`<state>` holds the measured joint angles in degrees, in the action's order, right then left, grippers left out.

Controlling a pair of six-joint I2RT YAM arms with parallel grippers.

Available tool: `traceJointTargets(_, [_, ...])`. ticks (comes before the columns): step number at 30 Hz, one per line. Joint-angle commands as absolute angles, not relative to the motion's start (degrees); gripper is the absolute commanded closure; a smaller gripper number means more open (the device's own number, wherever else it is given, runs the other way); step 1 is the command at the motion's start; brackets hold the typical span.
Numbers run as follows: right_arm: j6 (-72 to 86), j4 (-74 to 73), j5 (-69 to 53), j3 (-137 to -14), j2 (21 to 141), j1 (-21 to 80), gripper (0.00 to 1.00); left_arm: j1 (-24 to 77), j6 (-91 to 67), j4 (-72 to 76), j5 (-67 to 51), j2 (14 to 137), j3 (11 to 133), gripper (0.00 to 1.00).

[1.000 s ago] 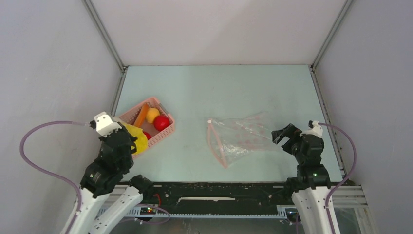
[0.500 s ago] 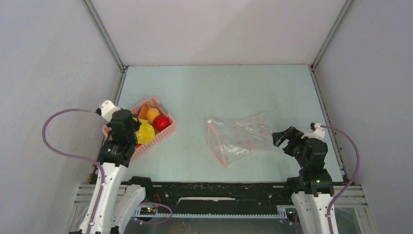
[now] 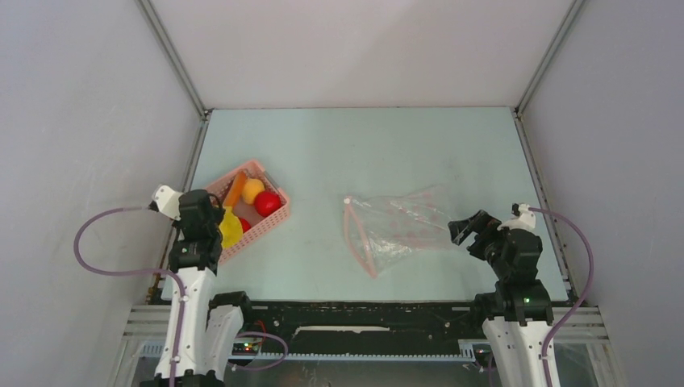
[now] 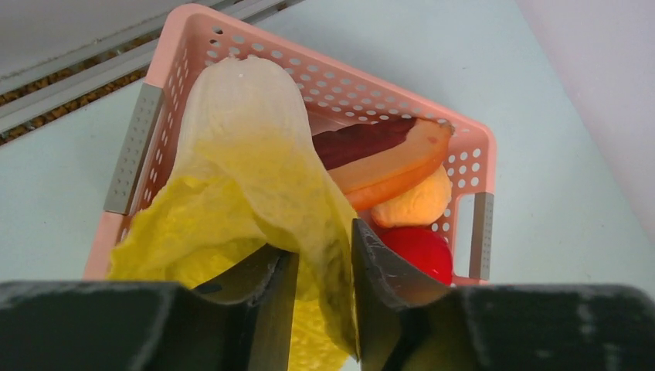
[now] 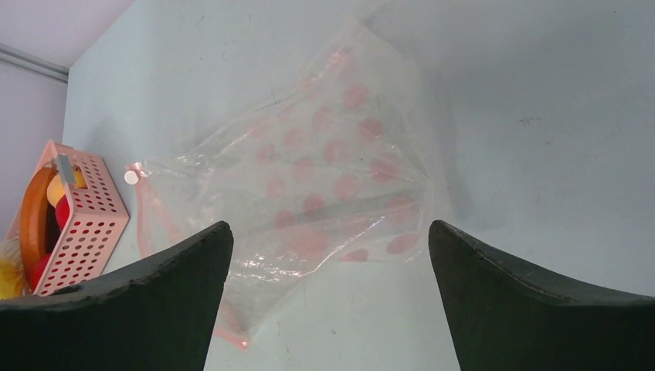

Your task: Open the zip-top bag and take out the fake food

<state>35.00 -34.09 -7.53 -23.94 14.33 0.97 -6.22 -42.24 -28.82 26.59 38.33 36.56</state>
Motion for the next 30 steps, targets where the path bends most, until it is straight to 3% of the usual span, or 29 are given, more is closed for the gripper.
traceJointTargets(1, [33.6,-34.0,-9.6,-26.9,13.5,0.8,0.00,-10.5,-42.6,-26.9,20.5,39.2,37.0,0.56])
traceJointTargets(5, [33.3,-35.6,-10.3,-29.3,13.0,0.8,0.00,-11.4,-38.4,-28.4,18.2,37.8,39.1,0.24])
traceJointTargets(10, [32.6,-38.1,-10.3,-33.3,11.8,0.8,0.01,-11.4,-33.4,-32.1,14.8,34.8,41.9,0.01])
traceJointTargets(23, [25.9,-47.5,-6.2,-46.6,7.1,0.8,0.00,-9.7,-24.1,-52.6,14.5,19.7,56.1,0.00])
traceJointTargets(30, [21.4,-48.8,-0.1,-51.3,1.6,1.0,0.01,-0.7,-19.2,-61.1,24.9,10.1,65.7,0.00])
